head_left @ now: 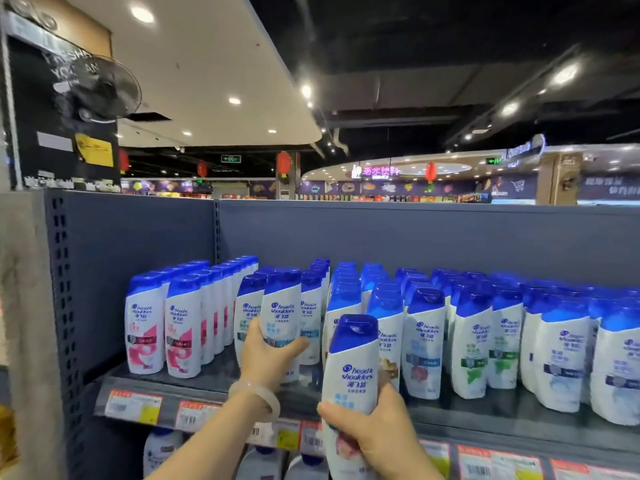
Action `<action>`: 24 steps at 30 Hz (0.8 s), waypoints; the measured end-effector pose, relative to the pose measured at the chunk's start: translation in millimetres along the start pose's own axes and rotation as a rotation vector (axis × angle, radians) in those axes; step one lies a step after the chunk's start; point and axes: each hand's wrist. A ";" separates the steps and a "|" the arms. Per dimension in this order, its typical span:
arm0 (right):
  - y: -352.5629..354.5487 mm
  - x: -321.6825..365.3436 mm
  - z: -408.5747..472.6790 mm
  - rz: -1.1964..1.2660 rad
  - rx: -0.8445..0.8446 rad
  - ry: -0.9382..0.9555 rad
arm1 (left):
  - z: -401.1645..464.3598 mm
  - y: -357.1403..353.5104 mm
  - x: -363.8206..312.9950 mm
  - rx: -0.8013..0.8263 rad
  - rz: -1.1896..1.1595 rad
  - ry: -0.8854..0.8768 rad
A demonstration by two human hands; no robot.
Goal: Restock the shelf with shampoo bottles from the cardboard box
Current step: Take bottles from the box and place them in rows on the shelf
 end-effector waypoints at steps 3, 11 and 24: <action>-0.2 -0.3 16.8 -0.020 0.026 -0.030 | 9.9 -10.1 8.3 -0.005 -0.029 0.013; 4.7 -8.4 39.8 -0.035 0.072 -0.047 | 13.3 -29.0 21.2 0.004 -0.015 -0.001; -1.9 -15.7 45.3 -0.001 0.081 -0.035 | 25.7 -32.5 28.5 0.141 0.124 0.089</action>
Point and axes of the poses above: each hand's wrist, its own z-axis towards the middle knuckle, its own y-axis out of the back of the hand, x = y × z, and after that the axes turned 8 degrees about z, right-handed
